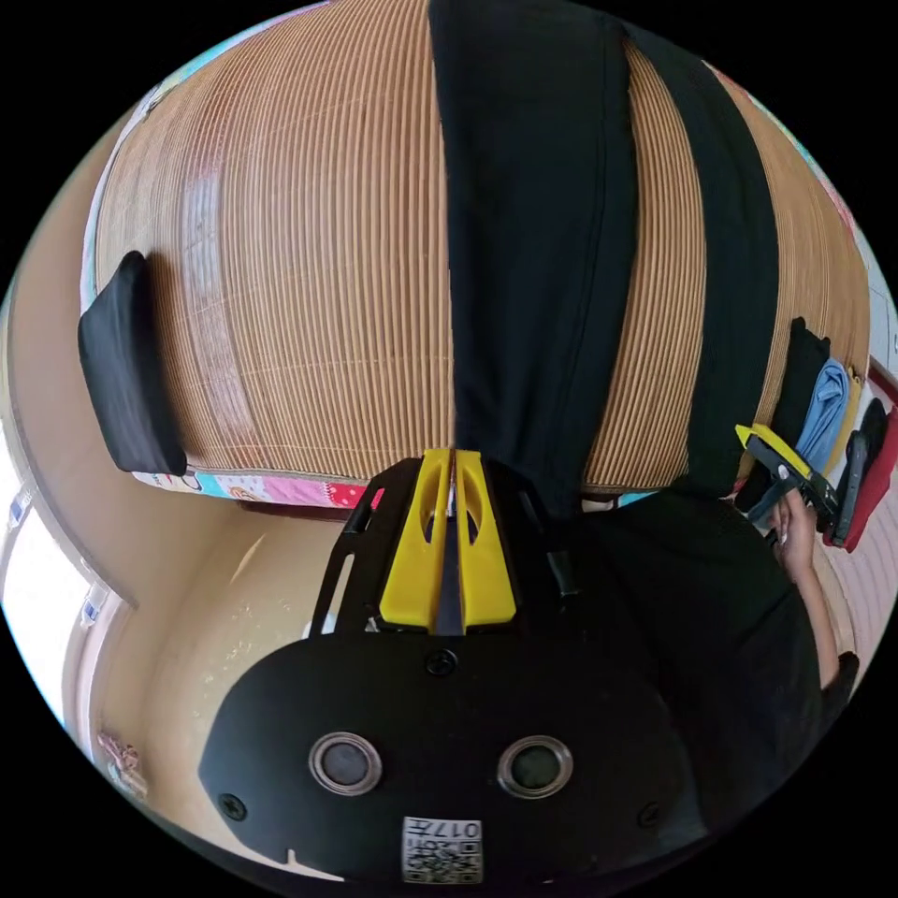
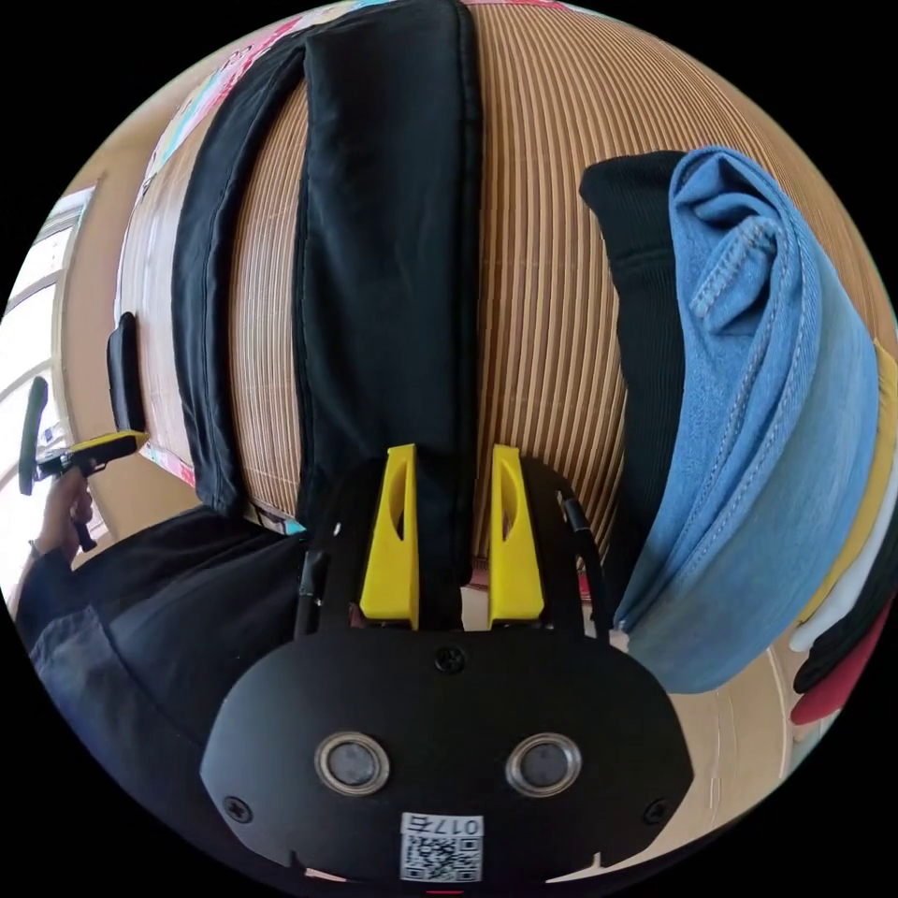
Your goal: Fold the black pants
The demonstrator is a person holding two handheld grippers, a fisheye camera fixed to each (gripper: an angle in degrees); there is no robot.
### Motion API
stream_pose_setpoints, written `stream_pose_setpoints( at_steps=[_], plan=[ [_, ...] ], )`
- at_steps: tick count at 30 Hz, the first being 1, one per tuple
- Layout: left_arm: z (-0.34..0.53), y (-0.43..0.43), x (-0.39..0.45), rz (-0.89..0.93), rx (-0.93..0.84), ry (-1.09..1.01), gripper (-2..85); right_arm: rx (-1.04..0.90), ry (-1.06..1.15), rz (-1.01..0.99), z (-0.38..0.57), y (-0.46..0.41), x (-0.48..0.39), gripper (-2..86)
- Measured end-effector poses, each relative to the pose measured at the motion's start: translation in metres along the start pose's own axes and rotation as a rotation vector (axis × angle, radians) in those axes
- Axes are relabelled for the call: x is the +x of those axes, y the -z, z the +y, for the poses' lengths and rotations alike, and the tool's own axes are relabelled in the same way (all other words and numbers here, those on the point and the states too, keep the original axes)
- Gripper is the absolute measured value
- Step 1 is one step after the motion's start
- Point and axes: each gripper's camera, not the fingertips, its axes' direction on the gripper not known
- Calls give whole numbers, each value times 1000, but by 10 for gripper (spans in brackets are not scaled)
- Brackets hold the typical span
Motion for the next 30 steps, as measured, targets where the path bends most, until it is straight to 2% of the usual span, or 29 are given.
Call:
stream_pose_setpoints(
  at_steps=[6,11,12,15,17,19,21,24,26,30],
  plan=[
    [10,-23,56,-179,-12,-259,-3,-46,-56,-192,43,2,61,70],
    [17,-32,53,-238,-6,-304,4,-24,-176,-376,78,13,115,38],
    [16,-30,48,-203,-8,-294,11,-18,-166,-396,82,15,118,36],
    [12,-8,39,-86,60,-295,45,-10,-90,-639,104,21,135,32],
    [4,7,40,5,91,-315,64,-3,-90,-948,118,20,152,30],
    [-7,19,47,124,91,-344,87,-2,-46,-1118,121,22,156,30],
    [-17,39,63,303,150,-379,113,-35,47,-1143,119,32,151,30],
    [-24,57,87,433,224,-356,125,-67,255,-1024,118,63,134,30],
    [-28,56,103,357,206,-310,130,-72,361,-996,120,83,127,31],
    [-11,31,142,79,203,-301,129,-79,364,-981,135,91,135,32]
  ],
)
